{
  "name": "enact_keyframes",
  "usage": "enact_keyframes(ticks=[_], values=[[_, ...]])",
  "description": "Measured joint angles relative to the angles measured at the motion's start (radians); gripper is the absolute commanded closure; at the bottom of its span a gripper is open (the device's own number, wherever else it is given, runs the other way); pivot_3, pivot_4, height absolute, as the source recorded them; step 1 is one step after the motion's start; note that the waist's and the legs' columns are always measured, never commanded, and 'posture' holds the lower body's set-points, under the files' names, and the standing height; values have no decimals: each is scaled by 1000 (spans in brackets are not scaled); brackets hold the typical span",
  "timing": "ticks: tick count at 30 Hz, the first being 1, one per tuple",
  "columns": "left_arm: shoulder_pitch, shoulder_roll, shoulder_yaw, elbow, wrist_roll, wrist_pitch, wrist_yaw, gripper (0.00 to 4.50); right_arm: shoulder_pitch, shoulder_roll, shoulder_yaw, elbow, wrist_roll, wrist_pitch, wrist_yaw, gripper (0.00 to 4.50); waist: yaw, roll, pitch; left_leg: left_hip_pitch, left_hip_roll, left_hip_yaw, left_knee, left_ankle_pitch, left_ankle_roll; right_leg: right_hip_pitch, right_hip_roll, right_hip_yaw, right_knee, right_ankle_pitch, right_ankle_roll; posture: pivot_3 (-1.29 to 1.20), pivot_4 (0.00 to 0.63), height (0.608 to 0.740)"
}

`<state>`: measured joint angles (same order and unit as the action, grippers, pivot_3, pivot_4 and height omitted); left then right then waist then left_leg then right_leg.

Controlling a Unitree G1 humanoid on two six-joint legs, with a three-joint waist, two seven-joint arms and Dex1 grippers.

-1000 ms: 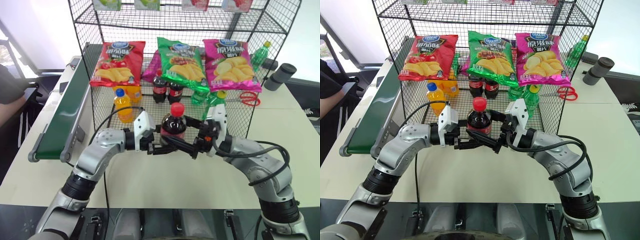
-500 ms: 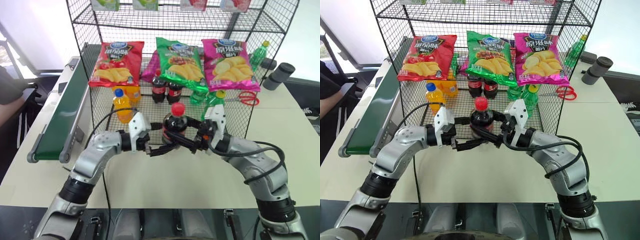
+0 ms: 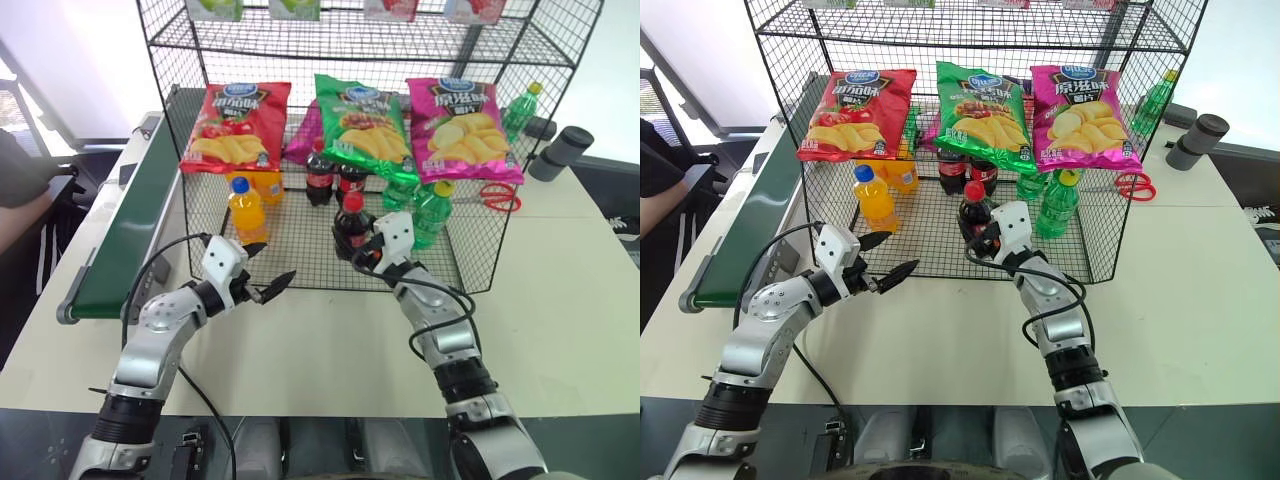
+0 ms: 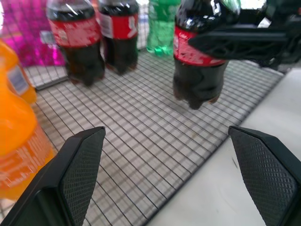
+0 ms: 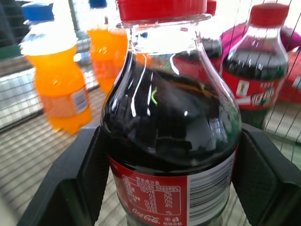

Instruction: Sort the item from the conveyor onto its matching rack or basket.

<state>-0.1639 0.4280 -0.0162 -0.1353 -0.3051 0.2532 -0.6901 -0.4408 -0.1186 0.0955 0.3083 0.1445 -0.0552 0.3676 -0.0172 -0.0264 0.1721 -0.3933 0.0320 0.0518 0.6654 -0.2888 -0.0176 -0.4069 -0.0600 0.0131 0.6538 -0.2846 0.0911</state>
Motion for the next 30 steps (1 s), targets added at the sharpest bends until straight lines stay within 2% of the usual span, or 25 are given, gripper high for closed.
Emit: enact_keyframes(ticks=[11,13,14,19,21,25,28,30], values=[[6,-18,-2,-37,-2,4,12,30,-161,61,-46,373,-14,-170,0,1493,-4,0,0,0,0,0,0,0,0,0,-1,0,1,0,0,0,150,740],[8,-19,-3,-39,-2,5,14,0,-170,62,-53,388,-12,-176,14,431,-4,0,0,0,0,0,0,0,0,0,-1,0,1,0,0,0,150,740],[10,-19,-3,-40,-2,5,14,0,-171,63,-57,393,-10,-178,21,60,-4,0,0,0,0,0,0,0,0,0,-1,0,1,0,0,0,150,740],[15,-26,-8,-44,-2,5,18,0,-171,63,-66,391,-5,-193,39,60,-5,1,0,1,0,0,0,0,0,0,-1,0,1,0,0,0,150,740],[17,-30,-10,-49,-1,5,20,0,-154,47,-67,349,-4,-192,47,60,-4,1,0,0,0,0,0,0,-1,0,-2,0,1,0,0,0,150,740],[31,-36,-10,-65,-1,5,26,0,-43,-47,-68,127,22,-144,131,60,4,1,0,0,0,0,-1,0,0,0,-3,0,0,0,0,0,150,740],[30,-37,-9,-63,-1,5,33,0,74,-139,-65,-47,54,-62,216,60,2,1,0,1,0,0,-1,0,0,1,-3,0,0,0,0,0,150,740],[30,-37,-8,-65,-1,4,34,0,213,-272,-51,-218,71,7,312,60,8,3,-1,0,0,-1,-1,0,0,2,-3,-1,-1,0,0,0,150,740]])
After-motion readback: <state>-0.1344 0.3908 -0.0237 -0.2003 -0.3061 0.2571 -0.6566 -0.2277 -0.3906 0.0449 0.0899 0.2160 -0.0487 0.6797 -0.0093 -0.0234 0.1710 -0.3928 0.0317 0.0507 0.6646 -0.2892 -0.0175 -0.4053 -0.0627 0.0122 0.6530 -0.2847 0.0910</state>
